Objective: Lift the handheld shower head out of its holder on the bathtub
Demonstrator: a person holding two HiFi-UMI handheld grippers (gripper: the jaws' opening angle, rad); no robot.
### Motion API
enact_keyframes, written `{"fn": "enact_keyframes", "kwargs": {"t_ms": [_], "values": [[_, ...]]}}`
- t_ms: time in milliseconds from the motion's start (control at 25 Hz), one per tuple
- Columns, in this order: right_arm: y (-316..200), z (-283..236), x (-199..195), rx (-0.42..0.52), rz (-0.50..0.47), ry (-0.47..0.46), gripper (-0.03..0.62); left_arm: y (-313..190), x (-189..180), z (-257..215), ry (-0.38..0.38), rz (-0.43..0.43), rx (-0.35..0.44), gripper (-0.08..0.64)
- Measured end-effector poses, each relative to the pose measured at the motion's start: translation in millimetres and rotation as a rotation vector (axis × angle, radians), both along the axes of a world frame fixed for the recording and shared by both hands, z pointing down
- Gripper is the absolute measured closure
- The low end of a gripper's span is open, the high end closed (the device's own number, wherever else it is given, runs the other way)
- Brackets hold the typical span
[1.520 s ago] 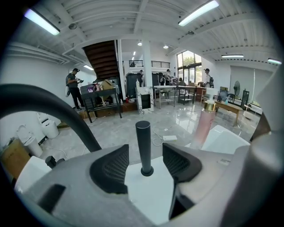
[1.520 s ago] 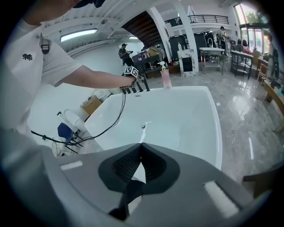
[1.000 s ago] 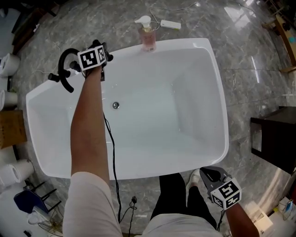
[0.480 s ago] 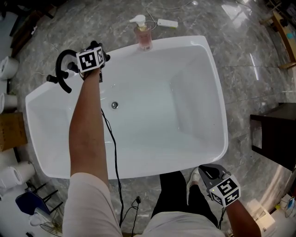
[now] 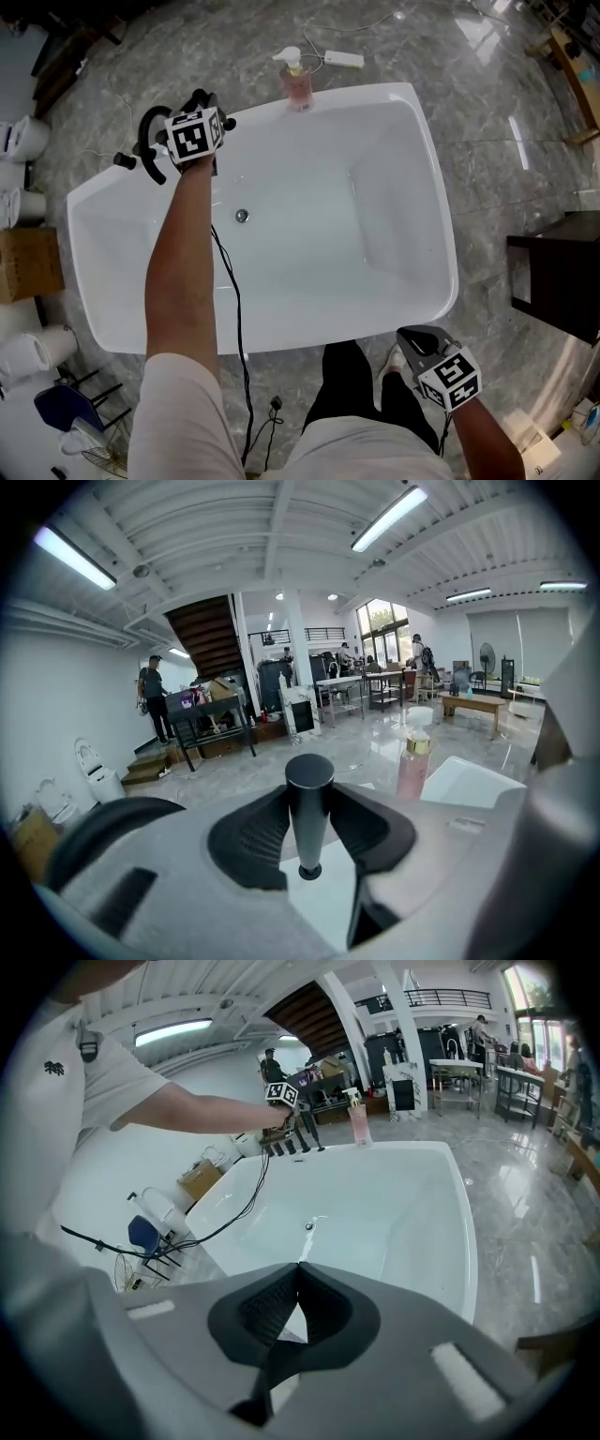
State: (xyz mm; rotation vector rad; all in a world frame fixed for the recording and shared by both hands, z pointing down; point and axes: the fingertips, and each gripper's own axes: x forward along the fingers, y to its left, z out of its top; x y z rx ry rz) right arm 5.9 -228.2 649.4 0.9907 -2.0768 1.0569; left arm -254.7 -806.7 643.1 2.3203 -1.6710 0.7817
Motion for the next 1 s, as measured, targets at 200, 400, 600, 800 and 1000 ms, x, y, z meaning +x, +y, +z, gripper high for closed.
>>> {"fn": "enact_keyframes", "kwargs": {"t_ms": [200,400,600,800,1000], "values": [[11,-14,-7,0.019,-0.004,-0.01,0.583,21,2,-39,0.005,0.023,0.032,0.417],[18,-30,-15,0.041,-0.018,-0.018,0.583,44,3,-76,0.011,0.038,0.063,0.417],[20,-47,-19,0.083,-0.028,-0.017,0.583,69,4,-108,0.024,0.055,0.091,0.417],[31,-59,-15,0.112,-0.074,0.004,0.583,93,7,-143,0.037,0.051,0.123,0.417],[45,-71,-15,0.13,-0.1,-0.007,0.583,123,10,-180,0.04,0.058,0.155,0.417]]}}
